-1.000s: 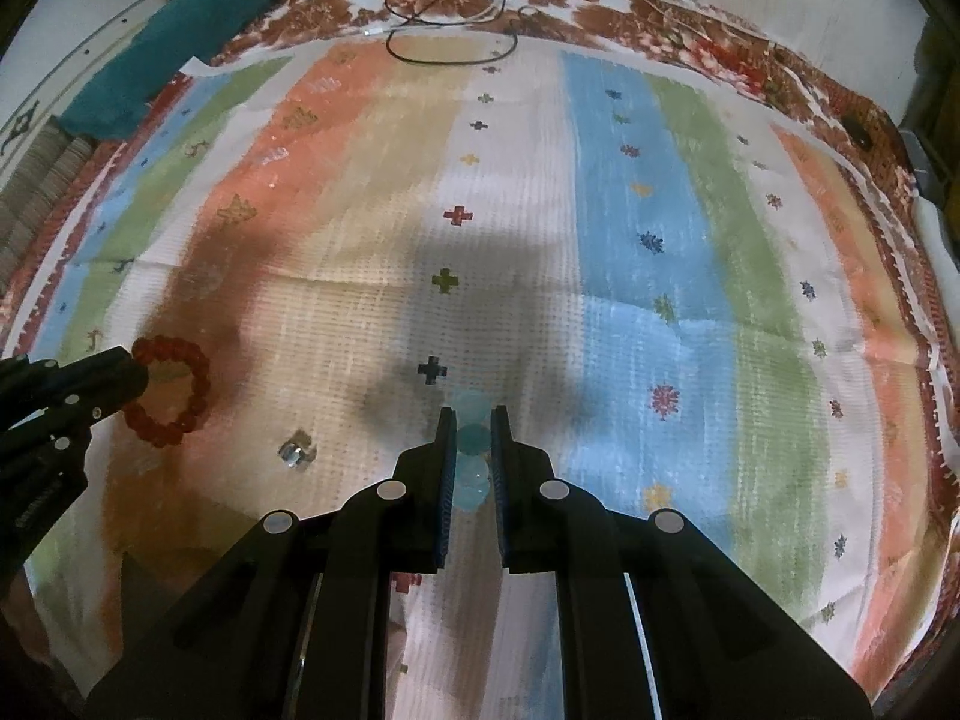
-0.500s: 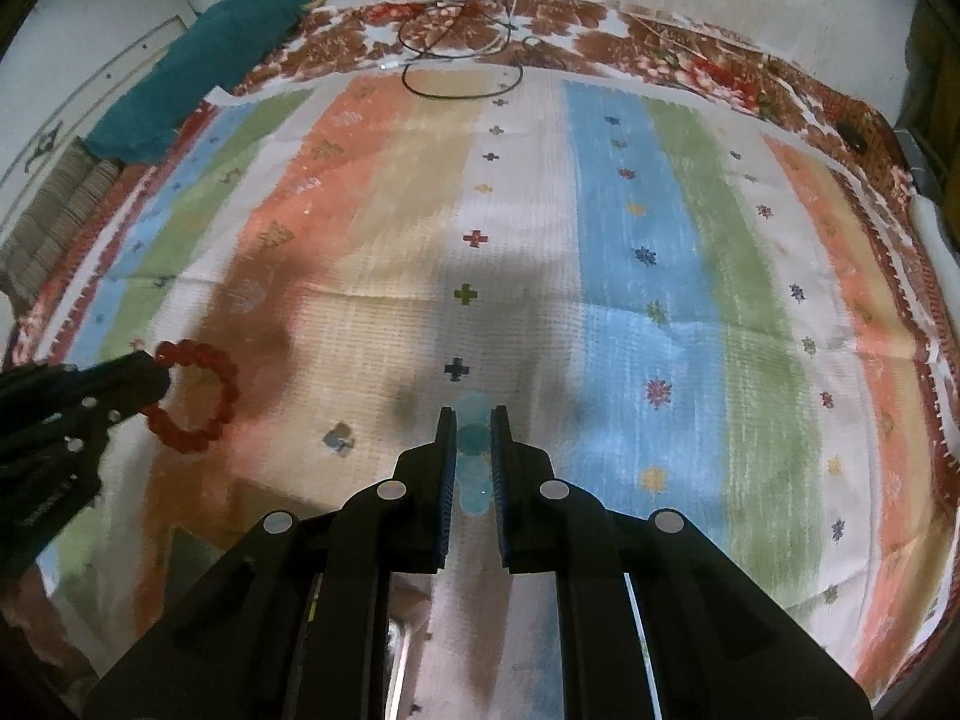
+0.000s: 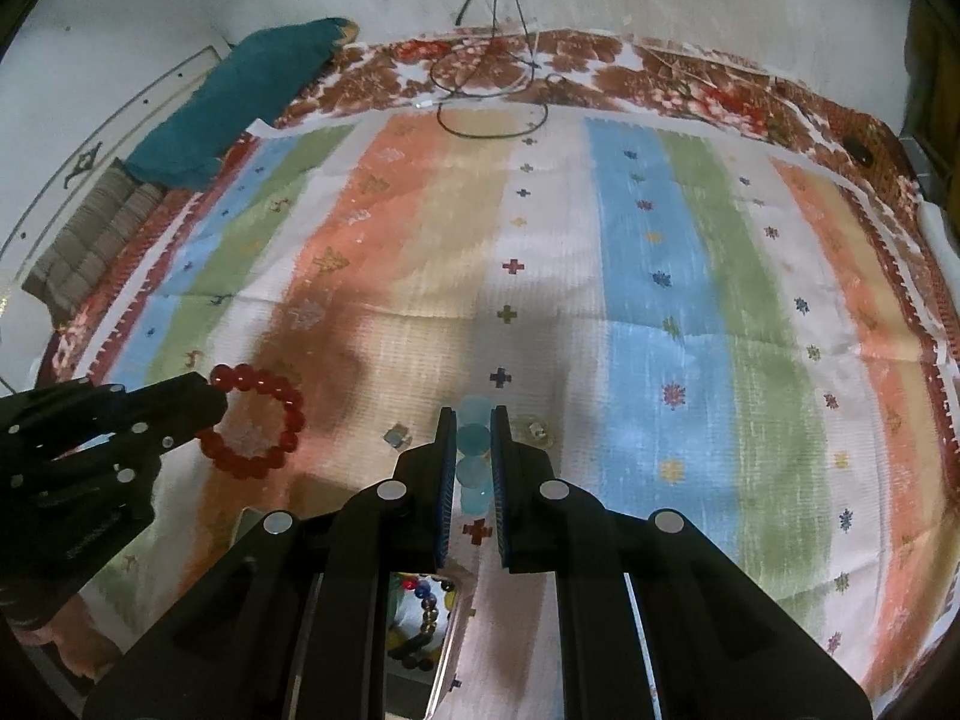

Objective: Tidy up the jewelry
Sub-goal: 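Lift both bracelets and carry them over the silver tin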

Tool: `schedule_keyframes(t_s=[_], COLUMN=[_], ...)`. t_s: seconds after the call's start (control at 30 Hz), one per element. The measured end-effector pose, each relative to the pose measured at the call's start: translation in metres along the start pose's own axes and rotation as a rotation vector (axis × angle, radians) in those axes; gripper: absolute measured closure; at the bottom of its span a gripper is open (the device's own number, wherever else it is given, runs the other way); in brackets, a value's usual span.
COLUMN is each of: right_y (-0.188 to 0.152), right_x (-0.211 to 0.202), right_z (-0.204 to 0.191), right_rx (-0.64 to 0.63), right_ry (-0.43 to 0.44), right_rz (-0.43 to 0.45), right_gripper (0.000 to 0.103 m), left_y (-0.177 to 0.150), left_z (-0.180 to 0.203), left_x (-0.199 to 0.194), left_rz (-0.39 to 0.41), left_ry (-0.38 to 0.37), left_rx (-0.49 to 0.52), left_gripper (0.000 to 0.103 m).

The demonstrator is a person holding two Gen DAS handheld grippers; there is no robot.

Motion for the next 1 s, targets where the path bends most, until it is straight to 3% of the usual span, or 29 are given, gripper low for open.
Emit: schedule_keyframes(t_s=[0.5, 1.0], right_y=[-0.011, -0.028], right_x=[-0.029, -0.042], right_z=[-0.017, -0.025], right_rx=[-0.027, -0.057], right_ry=[0.022, 0.018], right_rz=[0.064, 0.073], right_gripper=[0.091, 0.091], left_y=[-0.013, -0.032], left_z=[0.011, 0.02], left_x=[-0.017, -0.033], left_rz=[0.031, 0.053], left_ry=[-0.013, -0.035], left_rx=[0.018, 0.028], left_gripper=[0.09, 0.09])
Point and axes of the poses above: each gripper's, at about its wrist camera, not at the fingertips, and x roughly the way its jaws point, z to its right, y to its top, the point moved 9 cm from there along x, roughly the way its jaws point, and after that the axes turned 3 degrees about -z, right-handed, at the moved point
